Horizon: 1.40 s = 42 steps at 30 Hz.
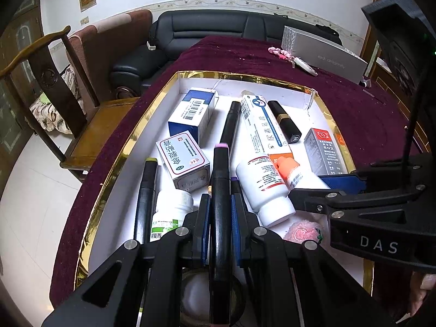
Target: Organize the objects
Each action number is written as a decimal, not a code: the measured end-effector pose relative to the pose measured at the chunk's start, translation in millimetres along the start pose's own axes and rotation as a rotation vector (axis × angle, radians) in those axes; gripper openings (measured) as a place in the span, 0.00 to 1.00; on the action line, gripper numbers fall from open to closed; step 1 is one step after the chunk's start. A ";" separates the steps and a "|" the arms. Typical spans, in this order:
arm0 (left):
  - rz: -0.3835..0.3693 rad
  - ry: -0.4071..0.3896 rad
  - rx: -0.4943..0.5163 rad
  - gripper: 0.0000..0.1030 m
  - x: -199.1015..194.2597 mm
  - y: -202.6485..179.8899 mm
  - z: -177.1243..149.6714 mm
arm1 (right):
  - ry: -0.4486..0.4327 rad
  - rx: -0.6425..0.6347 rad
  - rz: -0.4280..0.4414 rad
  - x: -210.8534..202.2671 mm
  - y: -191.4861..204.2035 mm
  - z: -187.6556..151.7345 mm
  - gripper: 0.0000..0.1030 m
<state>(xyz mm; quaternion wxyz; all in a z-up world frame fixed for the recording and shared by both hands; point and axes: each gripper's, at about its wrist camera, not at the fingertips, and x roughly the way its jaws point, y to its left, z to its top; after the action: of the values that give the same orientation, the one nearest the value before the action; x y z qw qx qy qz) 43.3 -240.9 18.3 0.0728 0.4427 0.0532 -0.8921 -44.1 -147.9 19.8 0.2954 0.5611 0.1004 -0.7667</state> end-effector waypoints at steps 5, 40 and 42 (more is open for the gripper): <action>0.007 -0.001 0.000 0.11 -0.6 -0.7 -0.2 | 0.001 -0.002 0.003 -0.2 1.1 0.4 0.25; 0.168 -0.075 0.041 0.76 -106.2 -11.5 48.4 | -0.241 0.025 -0.040 -96.3 -38.6 -27.0 0.74; 0.183 -0.093 0.061 0.76 -120.5 -14.4 53.8 | -0.248 0.026 -0.043 -101.1 -42.9 -30.7 0.74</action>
<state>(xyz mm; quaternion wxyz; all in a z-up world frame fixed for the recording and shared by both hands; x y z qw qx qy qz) 70.6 -225.4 147.2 0.1430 0.4060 -0.0182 -0.9024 -24.0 -64.0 94.4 0.2817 0.4633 0.0654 -0.8377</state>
